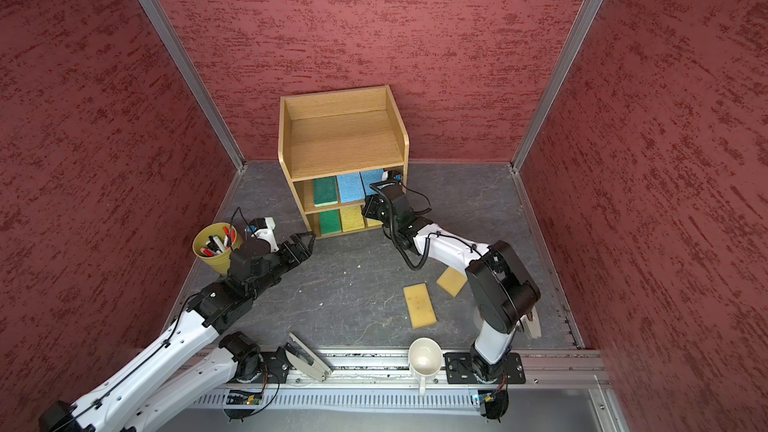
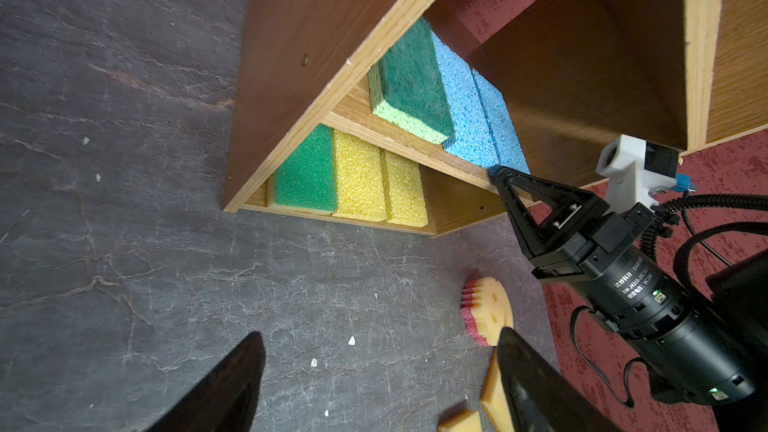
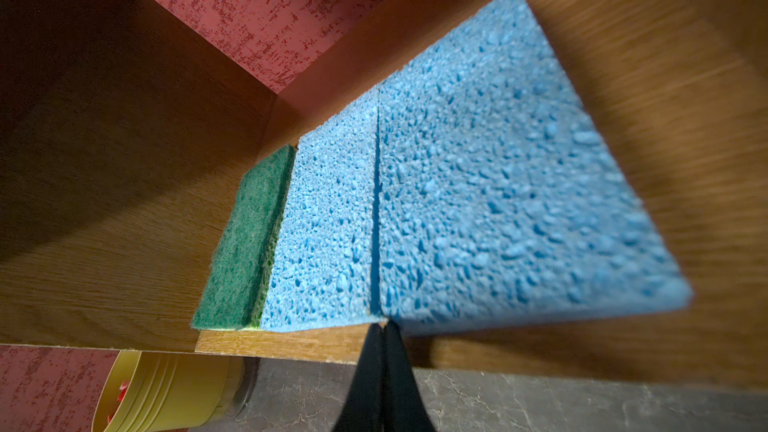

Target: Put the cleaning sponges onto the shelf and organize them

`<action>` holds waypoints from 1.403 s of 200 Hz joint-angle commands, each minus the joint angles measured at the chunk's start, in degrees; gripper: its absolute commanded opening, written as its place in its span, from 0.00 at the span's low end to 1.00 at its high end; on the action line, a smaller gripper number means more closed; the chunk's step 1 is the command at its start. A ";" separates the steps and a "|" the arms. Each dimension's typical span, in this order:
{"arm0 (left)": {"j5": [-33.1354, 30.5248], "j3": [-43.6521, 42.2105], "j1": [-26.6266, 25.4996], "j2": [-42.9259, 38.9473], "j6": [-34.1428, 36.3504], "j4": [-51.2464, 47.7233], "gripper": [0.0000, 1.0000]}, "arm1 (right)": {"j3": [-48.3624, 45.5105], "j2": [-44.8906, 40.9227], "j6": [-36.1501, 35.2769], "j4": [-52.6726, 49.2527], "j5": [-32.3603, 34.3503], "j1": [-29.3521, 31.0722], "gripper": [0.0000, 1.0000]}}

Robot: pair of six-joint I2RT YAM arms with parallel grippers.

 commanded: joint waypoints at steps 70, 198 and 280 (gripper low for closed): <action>0.39 -0.50 0.70 -0.21 0.53 -0.28 0.87 | 0.57 -0.77 -0.16 0.01 1.27 -0.55 0.05; 0.81 -1.32 0.70 -1.16 0.68 -1.58 0.87 | -15.02 -27.72 -5.32 -28.45 10.50 -0.59 0.13; 0.38 0.40 -4.56 2.14 2.33 1.72 0.85 | -25.29 -34.67 -2.91 -54.22 1.57 -1.15 0.53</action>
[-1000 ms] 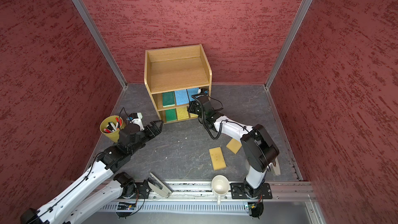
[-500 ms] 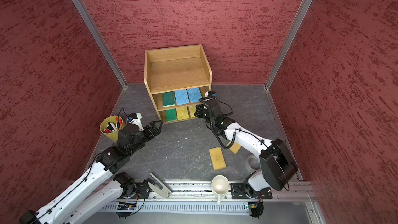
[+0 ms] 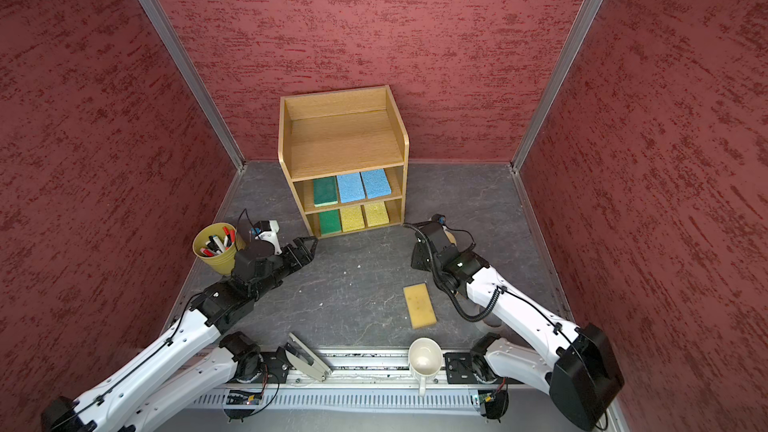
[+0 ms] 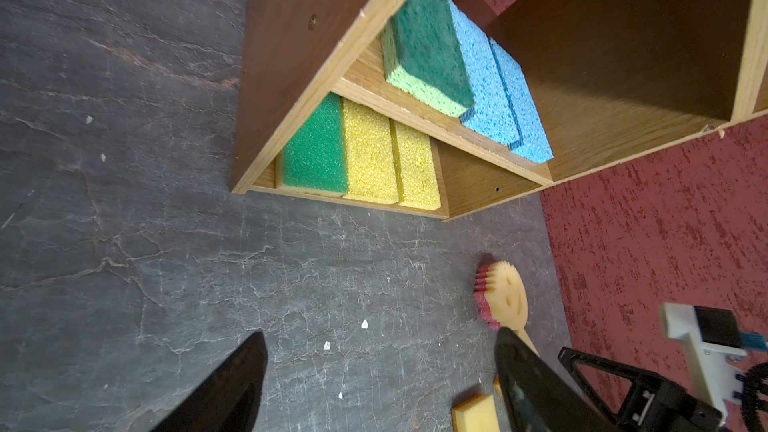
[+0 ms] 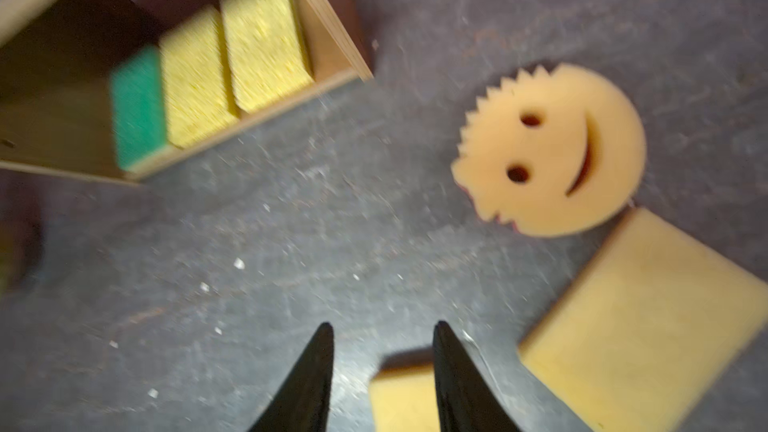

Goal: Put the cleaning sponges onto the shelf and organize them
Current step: 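Withdraw the right gripper and lower it onto the flat yellow sponge, then grasp the flat yellow sponge with the right gripper, then lift the yellow sponge with the right gripper up to the shelf top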

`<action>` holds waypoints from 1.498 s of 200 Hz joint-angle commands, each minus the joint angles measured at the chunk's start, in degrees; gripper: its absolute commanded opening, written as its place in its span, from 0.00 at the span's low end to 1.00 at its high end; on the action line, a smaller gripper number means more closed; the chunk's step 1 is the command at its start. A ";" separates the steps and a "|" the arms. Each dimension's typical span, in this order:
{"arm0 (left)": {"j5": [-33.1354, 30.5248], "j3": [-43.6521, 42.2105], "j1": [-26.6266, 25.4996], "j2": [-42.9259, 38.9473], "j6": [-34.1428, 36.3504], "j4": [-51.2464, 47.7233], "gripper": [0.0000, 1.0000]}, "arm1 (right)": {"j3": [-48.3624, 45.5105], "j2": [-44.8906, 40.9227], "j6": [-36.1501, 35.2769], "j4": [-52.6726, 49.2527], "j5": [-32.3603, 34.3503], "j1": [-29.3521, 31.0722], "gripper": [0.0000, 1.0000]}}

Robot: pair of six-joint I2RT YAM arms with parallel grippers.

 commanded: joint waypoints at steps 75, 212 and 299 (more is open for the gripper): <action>-1.82 0.73 -3.62 -1.94 3.17 2.31 0.91 | -15.10 0.51 2.13 4.03 -19.96 -0.38 0.62; 1.73 1.55 4.35 -9.96 8.97 0.06 1.00 | -0.74 2.32 -9.96 8.73 -25.91 0.56 0.00; 2.31 5.52 9.09 -9.65 12.24 -1.09 0.98 | 35.17 6.36 -22.92 -8.58 -18.29 5.60 0.00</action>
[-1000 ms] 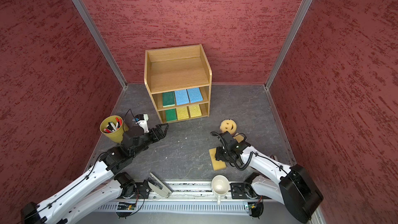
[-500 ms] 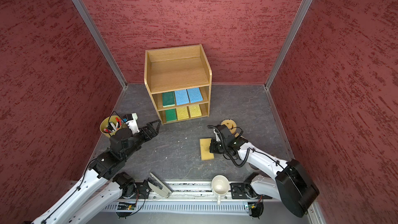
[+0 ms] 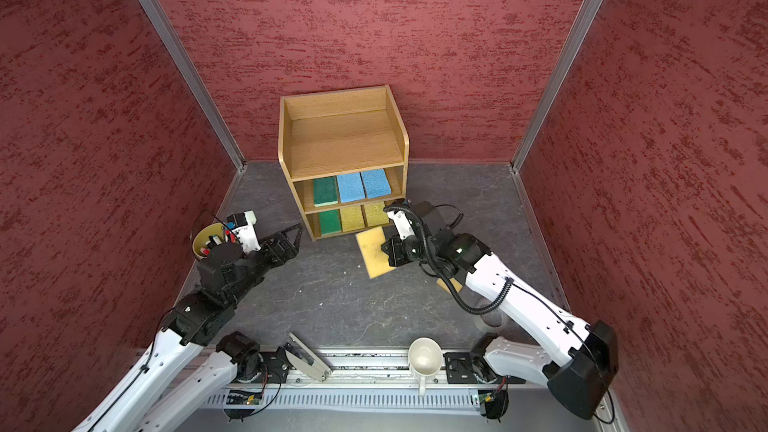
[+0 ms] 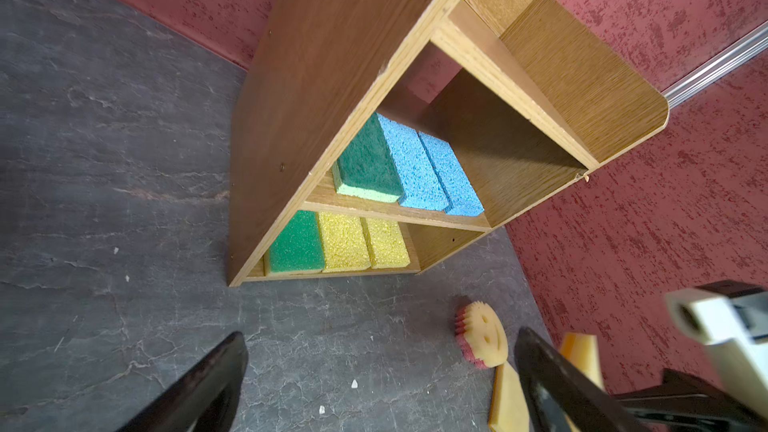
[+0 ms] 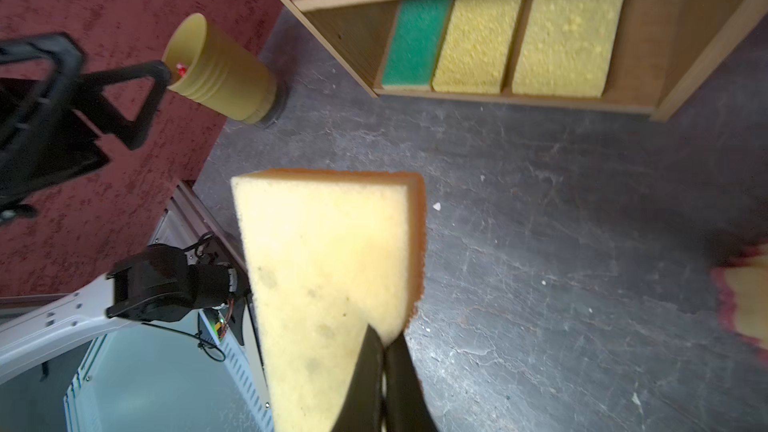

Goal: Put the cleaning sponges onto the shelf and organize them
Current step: 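Lift the yellow sponge with the right gripper up to the shelf top, then lay the yellow sponge flat on the shelf top and release it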

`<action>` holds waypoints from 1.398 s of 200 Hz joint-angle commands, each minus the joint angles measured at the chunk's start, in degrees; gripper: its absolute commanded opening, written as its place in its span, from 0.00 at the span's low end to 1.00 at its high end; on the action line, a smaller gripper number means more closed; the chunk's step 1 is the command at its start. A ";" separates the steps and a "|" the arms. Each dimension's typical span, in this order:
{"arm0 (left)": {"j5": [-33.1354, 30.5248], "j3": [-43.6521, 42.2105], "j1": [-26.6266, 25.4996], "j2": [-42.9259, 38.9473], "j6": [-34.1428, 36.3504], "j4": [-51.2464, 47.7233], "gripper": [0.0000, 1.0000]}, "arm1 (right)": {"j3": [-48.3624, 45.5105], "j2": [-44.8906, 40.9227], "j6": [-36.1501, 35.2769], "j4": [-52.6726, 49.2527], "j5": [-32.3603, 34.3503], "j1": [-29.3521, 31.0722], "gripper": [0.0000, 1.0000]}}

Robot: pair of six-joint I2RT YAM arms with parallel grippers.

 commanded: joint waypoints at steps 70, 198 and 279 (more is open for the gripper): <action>3.81 1.78 2.80 1.76 -2.20 0.07 0.96 | 46.94 27.09 -11.64 0.94 10.67 0.40 0.00; 5.61 0.31 3.19 6.19 -3.35 2.06 0.96 | 79.56 56.21 -3.97 -3.23 6.93 0.22 0.00; 6.33 -0.04 3.29 6.91 -4.22 2.70 0.96 | 80.01 57.93 0.42 -4.70 10.68 0.22 0.30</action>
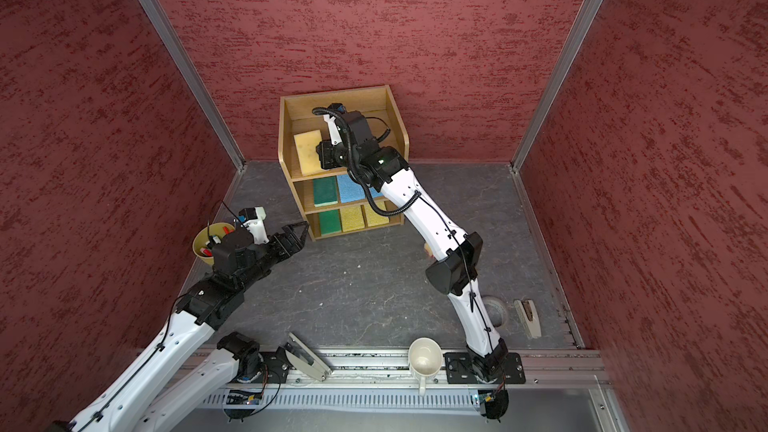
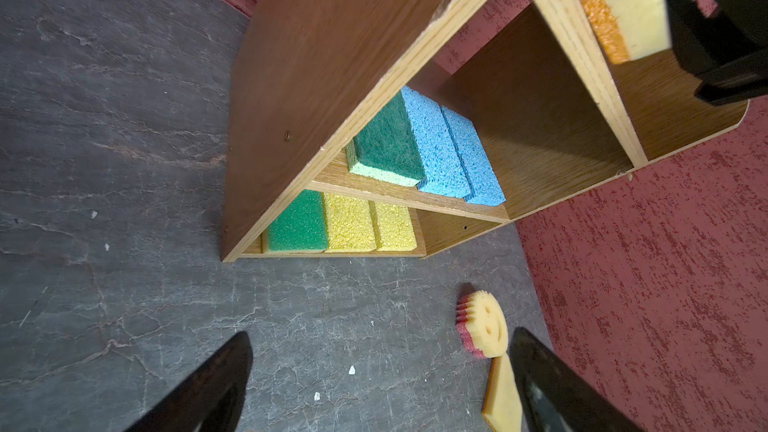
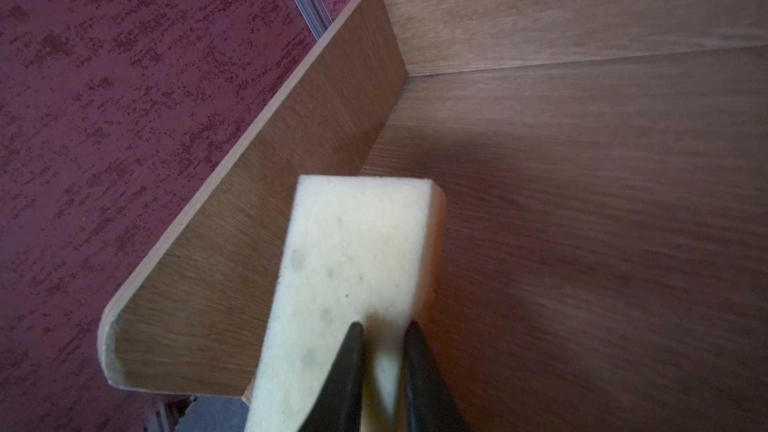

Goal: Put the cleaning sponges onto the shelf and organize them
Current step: 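Lay the yellow sponge flat on the shelf top and release it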

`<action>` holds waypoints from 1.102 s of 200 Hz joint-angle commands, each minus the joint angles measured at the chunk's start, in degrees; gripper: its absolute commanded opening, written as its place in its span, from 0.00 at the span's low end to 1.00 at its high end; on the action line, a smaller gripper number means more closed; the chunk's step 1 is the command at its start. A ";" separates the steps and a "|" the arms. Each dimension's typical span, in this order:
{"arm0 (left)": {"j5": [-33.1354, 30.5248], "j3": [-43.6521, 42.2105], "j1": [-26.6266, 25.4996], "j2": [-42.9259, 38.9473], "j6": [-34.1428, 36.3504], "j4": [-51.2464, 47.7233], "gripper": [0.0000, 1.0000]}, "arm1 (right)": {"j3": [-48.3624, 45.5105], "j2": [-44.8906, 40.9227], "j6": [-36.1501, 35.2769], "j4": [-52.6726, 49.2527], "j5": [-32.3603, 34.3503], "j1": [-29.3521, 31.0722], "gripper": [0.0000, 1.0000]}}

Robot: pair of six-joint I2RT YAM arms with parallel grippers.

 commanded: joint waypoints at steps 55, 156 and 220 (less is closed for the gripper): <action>1.16 -0.80 0.45 0.02 -1.52 1.14 0.96 | -0.11 -0.91 2.60 0.59 2.10 -0.12 0.34; 1.19 0.60 0.51 0.64 -1.10 1.00 0.96 | -18.74 -15.95 0.49 4.94 0.35 2.16 0.27; 0.78 0.45 0.62 1.03 -1.17 0.33 0.96 | -26.73 -19.71 0.66 6.78 -1.61 6.00 0.00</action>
